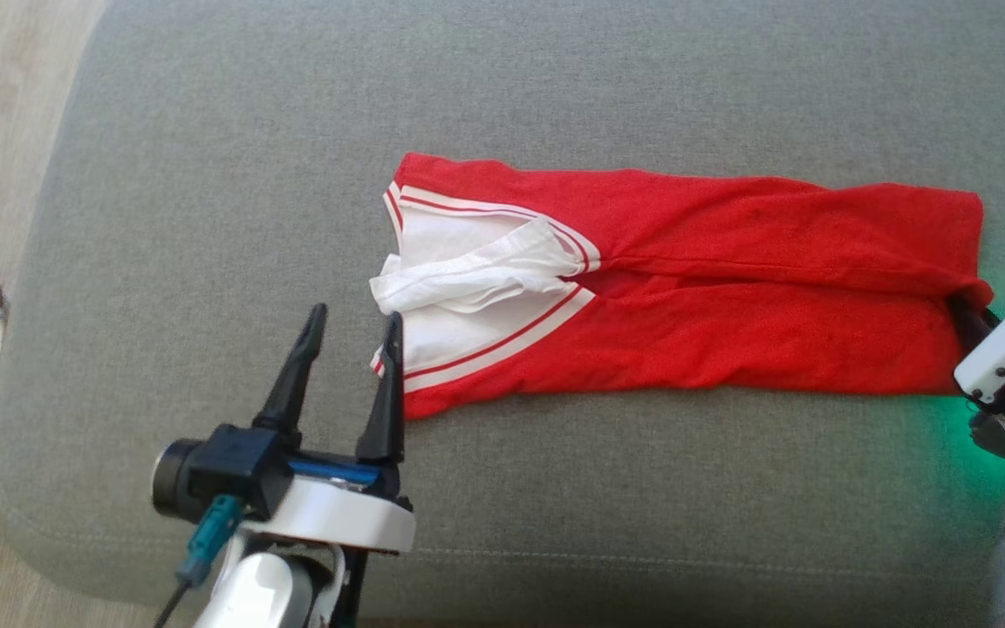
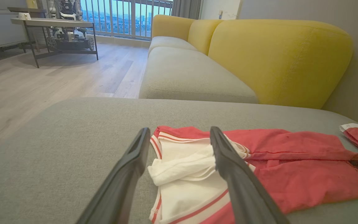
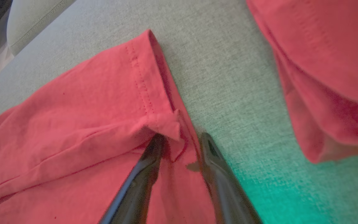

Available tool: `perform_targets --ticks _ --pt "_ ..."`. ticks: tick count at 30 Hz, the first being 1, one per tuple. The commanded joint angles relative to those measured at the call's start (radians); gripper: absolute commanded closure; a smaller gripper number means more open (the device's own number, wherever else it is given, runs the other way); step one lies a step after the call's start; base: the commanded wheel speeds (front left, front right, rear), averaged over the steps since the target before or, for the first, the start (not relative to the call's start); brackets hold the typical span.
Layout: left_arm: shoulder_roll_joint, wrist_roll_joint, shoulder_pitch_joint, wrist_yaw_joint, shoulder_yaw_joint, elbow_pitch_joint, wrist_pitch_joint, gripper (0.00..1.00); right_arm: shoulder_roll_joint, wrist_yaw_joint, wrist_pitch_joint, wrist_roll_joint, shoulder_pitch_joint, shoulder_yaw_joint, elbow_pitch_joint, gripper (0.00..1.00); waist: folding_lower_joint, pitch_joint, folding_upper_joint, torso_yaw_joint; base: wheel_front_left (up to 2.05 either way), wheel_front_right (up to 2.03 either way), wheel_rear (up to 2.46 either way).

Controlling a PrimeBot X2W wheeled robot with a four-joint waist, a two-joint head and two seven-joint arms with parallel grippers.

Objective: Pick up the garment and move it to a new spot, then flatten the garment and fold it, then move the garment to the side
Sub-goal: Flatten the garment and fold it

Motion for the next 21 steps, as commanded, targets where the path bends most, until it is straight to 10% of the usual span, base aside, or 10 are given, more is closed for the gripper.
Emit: perform_targets --ticks 1,2,21 --pt "-0.007 0.013 -0.008 -0.012 0.050 -0.027 -0.006 0.00 0.021 0.000 0.035 0.000 0.030 0.037 0.004 0.65 0.0000 0.003 -0.0001 -0.005 0.00 0.00 0.00" --pt "-0.010 0.015 -0.009 -0.017 0.058 -0.026 -0.006 0.00 0.021 0.000 0.039 0.002 0.033 0.037 -0.002 1.00 0.0000 0.004 -0.0001 -0.006 0.00 0.00 0.00" --pt "-0.041 0.067 0.013 -0.067 0.136 -0.014 -0.006 0.00 -0.014 0.000 0.108 0.015 0.046 0.111 -0.405 1.00 0.0000 -0.017 -0.0001 -0.078 0.00 0.00 0.00"
